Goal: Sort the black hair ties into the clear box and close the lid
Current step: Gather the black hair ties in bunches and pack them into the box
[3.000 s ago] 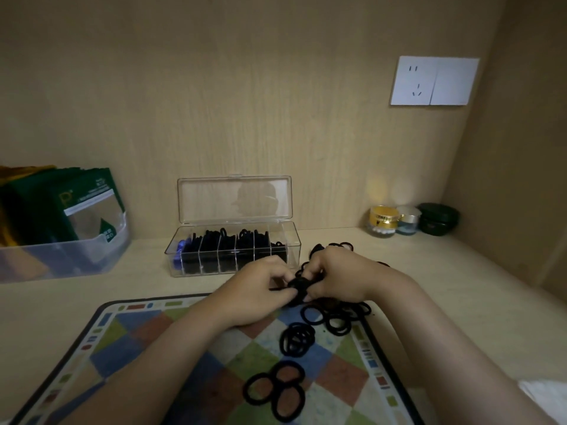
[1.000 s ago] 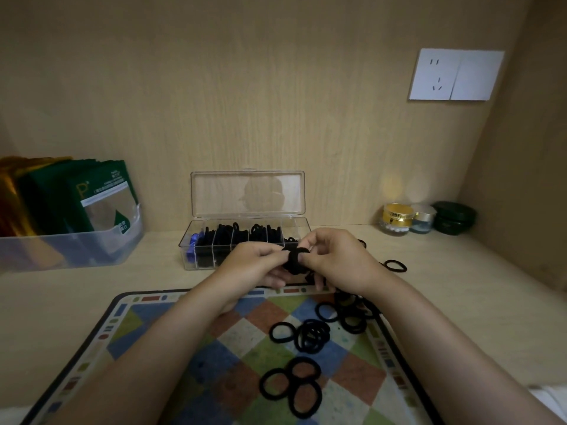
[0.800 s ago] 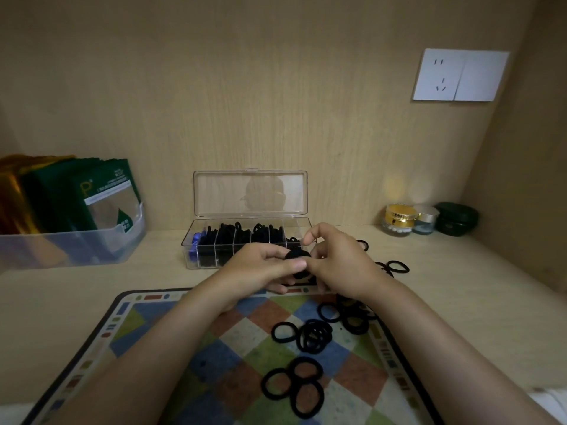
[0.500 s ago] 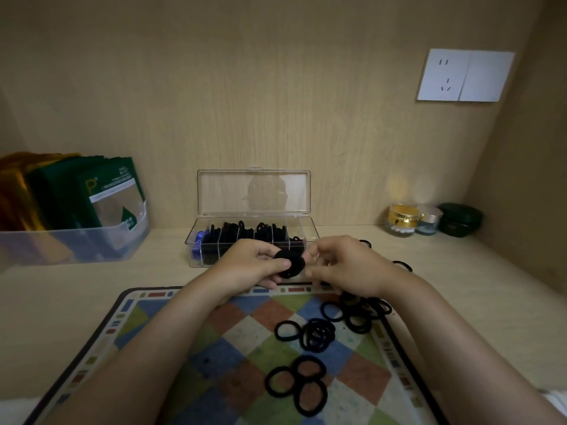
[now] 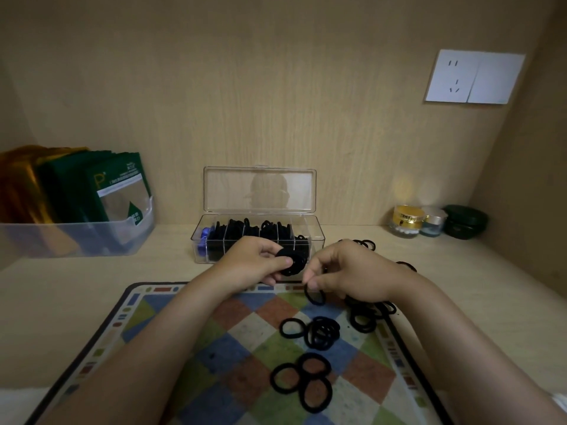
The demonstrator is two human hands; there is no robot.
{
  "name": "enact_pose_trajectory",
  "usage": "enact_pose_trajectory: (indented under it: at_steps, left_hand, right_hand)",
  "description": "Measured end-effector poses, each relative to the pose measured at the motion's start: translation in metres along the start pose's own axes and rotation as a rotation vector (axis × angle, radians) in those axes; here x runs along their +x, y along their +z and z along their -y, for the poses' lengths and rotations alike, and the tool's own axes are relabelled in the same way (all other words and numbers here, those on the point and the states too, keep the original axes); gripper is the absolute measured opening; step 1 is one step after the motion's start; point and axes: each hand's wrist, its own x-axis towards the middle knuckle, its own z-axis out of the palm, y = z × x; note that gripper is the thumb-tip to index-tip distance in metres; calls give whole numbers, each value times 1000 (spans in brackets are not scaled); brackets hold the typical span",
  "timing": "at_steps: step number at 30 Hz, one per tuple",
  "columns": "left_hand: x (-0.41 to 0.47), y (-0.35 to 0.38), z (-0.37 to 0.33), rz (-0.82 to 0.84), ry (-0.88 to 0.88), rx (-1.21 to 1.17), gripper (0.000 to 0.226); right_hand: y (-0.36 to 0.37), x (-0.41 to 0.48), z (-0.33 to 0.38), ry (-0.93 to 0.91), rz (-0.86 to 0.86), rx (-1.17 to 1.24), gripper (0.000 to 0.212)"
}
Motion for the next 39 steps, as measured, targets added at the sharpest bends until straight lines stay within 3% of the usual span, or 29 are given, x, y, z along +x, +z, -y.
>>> enact_pose_trajectory:
  at_steps: [3,7,17,19,24,32,37,39]
  left_hand:
    - [1,2,1,-1,16,24,11]
    - [1,4,2,-10,22,14,9]
    - [-1,7,3,-40,37,-18,6]
    - [-1,7,4,-47,44,-27,8]
    - [-1,10,2,-35,34,-111,15]
    - [-2,14,1,63,-19,-286,18]
    - [-3,14,-3,101,-49,-412,28]
    - [-4,16,-4,104,-3,-343,27]
  right_hand:
    - [12,3,9,-50,54,24,12]
    - [29,9,11,-46,148,-151,18]
    - [32,8,17,-97,178,-276,6]
    - [30,10,16,-115,56,-187,3]
    - [22,20,-1,-53,-468,18,7]
    - [25,22,-9,-1,-662,-101,10]
    - [26,20,-11,-8,-638,-116,10]
    - [27,20,-11,-4,-652,-135,7]
